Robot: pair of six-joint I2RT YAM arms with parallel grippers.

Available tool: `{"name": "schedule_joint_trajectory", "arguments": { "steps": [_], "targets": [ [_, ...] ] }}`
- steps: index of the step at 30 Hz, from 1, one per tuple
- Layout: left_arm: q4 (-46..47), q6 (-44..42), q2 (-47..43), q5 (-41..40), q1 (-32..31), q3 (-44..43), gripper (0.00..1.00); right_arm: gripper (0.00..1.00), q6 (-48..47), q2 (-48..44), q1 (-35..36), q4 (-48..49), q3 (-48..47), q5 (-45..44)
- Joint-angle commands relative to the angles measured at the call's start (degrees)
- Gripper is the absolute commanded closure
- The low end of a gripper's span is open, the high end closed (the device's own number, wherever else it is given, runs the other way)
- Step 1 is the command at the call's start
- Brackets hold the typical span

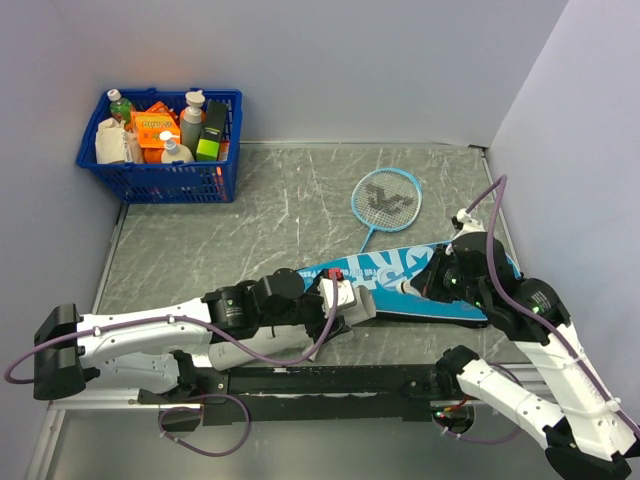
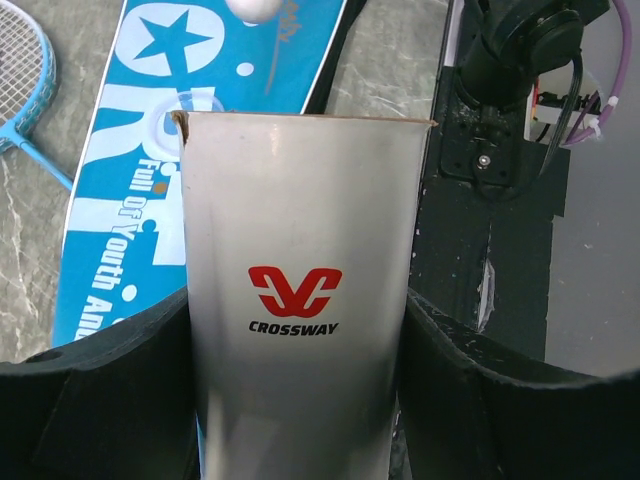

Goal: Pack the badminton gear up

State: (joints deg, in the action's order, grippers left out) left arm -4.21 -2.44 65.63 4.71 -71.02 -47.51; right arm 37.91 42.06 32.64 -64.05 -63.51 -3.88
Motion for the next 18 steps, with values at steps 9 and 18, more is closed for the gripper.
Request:
{"name": "schedule_joint_trajectory", "arguments": {
  "steps": [9,18],
  "targets": [
    [5.6,-0.1,-4.0,1.4,-1.1,2.7,0.99,1.00,-8.9,-1.0,0.3,3.2,-6.8,20.1],
    [6.0,0.5,-5.7,0.1,-1.2,3.4,0.99,1.00,-7.4,-1.3,0.5,8.4,-4.6,28.9]
  ]
}}
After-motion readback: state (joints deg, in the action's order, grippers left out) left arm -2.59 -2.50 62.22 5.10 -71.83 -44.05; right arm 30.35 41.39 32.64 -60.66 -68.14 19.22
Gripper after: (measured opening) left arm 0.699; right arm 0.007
